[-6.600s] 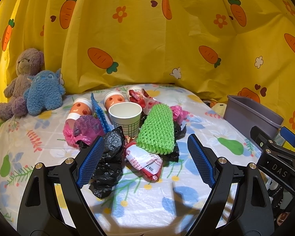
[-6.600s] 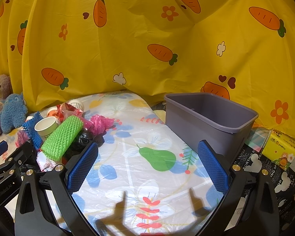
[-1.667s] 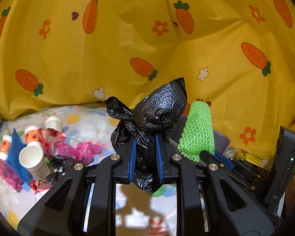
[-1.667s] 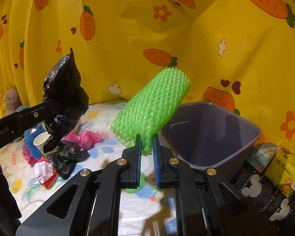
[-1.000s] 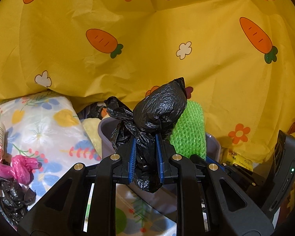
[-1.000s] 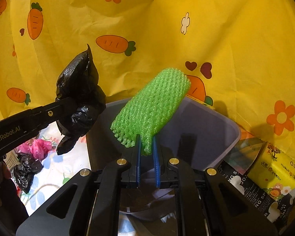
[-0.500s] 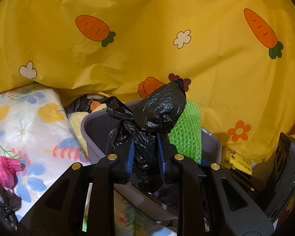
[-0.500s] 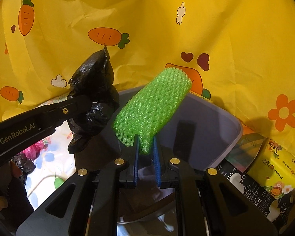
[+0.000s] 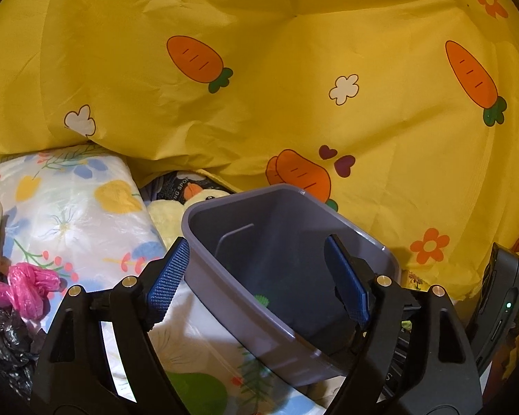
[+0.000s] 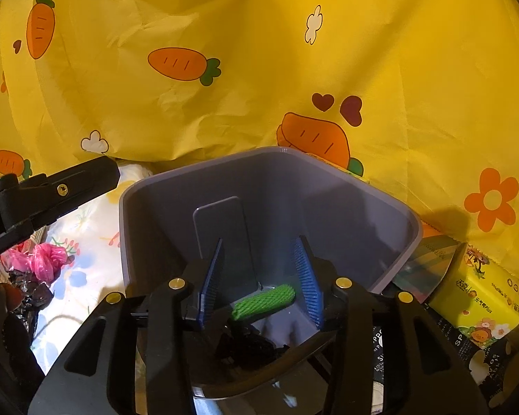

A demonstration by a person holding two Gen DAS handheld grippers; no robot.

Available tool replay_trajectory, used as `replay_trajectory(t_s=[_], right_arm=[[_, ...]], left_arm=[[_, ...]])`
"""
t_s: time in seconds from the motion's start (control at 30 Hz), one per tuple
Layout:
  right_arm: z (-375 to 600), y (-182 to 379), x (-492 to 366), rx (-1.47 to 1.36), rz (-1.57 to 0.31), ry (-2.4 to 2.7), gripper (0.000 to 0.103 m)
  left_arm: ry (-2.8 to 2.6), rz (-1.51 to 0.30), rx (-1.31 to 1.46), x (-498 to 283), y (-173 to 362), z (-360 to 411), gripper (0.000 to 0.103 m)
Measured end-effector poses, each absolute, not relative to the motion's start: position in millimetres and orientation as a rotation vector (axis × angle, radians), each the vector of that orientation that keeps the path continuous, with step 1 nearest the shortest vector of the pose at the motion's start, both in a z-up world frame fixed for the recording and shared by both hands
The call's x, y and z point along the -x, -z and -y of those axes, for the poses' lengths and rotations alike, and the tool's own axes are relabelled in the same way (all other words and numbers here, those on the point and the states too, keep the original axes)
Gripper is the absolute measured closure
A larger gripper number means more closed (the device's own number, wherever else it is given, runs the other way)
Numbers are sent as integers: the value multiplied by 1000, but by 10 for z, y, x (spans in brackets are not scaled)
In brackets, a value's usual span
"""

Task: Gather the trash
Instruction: 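Open both tools over the grey bin, dropping the green mesh and black bag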

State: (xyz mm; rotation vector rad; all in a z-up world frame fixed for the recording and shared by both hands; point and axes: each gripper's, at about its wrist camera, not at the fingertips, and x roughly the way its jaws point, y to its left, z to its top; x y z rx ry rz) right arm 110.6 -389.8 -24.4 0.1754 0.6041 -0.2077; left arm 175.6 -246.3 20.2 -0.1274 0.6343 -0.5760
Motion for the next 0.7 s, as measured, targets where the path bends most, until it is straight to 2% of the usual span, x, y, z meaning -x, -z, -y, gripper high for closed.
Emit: replay_trajectory(t_s=[0.43,0.7], right_arm=[[3800,178,-915,-178,-563,214,44],[3439,75,-552,-158,-484,148,28]], left_arm=[[468,-574,84,-1299,-311,1980,23],[281,-544,60,-805,-238,1192,18]])
